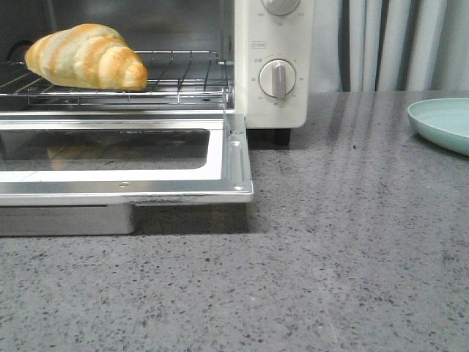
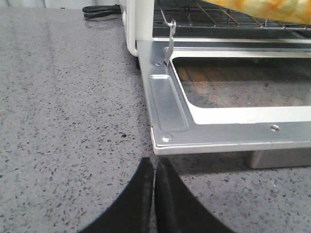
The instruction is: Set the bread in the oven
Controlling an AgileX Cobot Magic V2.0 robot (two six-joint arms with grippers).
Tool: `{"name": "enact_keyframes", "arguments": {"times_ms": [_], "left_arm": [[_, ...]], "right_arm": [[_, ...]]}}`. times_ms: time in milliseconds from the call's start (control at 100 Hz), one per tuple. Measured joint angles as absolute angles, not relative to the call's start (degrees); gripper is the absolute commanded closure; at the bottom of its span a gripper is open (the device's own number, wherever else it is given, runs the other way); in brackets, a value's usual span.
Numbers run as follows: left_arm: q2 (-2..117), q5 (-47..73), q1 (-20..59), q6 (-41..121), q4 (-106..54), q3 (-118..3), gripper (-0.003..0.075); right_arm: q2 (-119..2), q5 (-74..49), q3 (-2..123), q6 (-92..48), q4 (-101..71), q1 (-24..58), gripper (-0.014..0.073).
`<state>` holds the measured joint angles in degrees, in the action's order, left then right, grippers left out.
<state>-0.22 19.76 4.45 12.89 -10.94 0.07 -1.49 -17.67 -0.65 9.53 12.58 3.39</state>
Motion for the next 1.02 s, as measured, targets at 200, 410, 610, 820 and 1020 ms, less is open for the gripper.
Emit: {"name": "enact_keyframes", "arguments": {"times_ms": [200, 410, 610, 820, 1020], "left_arm": [[-0.2, 19.8, 4.4, 12.9, -10.9, 0.1, 0.0741], [-0.2, 19.8, 4.4, 12.9, -10.9, 0.1, 0.0741], [-0.2, 19.8, 4.4, 12.9, -10.9, 0.1, 0.0741], [-0.2, 19.8, 4.4, 12.9, -10.9, 0.1, 0.0741], [-0.2, 19.8, 4.4, 12.9, -10.9, 0.1, 0.0741]], "right_arm": [[0.4, -19.1, -0.6, 9.3, 12.6, 3.4, 0.0662], [0.4, -19.1, -0.6, 9.3, 12.6, 3.4, 0.0662], [0.4, -19.1, -0.6, 9.2, 12.5, 3.4, 0.0662], [0.4, -19.1, -0.6, 9.2, 12.5, 3.4, 0.0662], [0.4, -19.1, -0.6, 9.2, 12.5, 3.4, 0.0662]]}}
